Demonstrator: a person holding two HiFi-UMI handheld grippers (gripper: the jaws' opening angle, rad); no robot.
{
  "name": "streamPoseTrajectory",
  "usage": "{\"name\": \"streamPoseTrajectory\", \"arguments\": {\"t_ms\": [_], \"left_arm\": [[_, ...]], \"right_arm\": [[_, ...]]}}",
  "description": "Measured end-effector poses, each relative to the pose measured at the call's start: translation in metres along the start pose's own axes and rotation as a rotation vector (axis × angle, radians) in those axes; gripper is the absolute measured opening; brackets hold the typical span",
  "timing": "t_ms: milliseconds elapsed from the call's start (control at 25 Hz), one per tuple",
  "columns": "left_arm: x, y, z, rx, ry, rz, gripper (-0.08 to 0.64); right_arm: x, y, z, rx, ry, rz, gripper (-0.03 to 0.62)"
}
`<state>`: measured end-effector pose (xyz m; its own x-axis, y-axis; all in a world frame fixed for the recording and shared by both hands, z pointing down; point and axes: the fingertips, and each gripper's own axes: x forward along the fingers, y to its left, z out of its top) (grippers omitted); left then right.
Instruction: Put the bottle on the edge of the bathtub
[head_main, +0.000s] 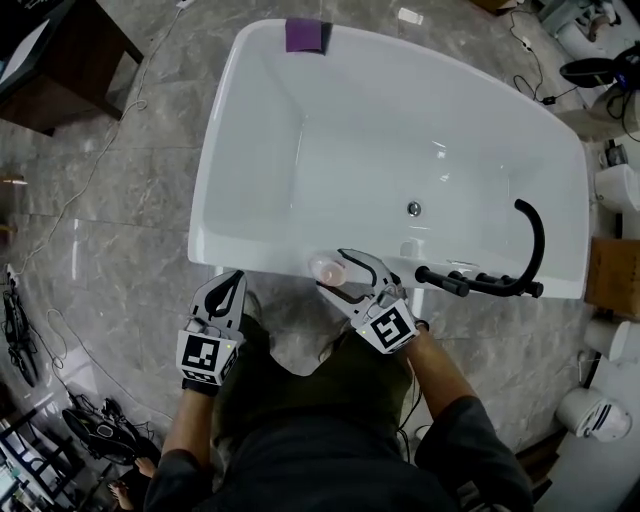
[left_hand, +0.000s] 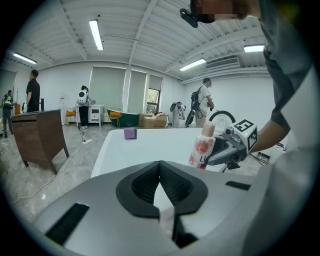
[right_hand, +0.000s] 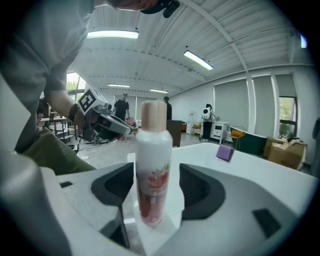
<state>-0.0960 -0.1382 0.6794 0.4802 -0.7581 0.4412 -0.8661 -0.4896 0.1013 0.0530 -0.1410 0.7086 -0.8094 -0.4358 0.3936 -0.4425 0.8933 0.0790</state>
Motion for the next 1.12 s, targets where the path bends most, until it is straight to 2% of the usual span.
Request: {"name": "streamPoseTrajectory", "arguments": {"t_ms": [200,400,480,640,760,1120], "left_arm": [[-0.009,-0.014,0.032,0.020,-0.001,-0.039,0.002],[-0.019,-0.030,0.065,0.043,-0.009,-0.082,0.002],[-0.024,-0.036,0.079,0.048,-0.005,-0.098,0.002],[-0.042,-0.047,0.111,0.051,-0.010,-0.119,0.002],[-0.056,-0.054,0.136,0.055,-0.010,-0.133,0.002],[-0.089,-0.073,0.184,0.077,-0.005,-0.169,0.002]], "right_arm": [[-0.038,-0.003,0.020,0.053,0.014,-0.089,0.272],[-0.075,-0.010,0.051,0.116,0.002,-0.220,0.270],[-0.090,-0.014,0.068,0.132,0.005,-0.272,0.238],[-0.123,-0.016,0.104,0.186,-0.005,-0.364,0.226],[-0.149,-0.019,0.131,0.210,-0.011,-0.433,0.190],[-0.211,-0.016,0.184,0.269,-0.008,-0.582,0.092]]}}
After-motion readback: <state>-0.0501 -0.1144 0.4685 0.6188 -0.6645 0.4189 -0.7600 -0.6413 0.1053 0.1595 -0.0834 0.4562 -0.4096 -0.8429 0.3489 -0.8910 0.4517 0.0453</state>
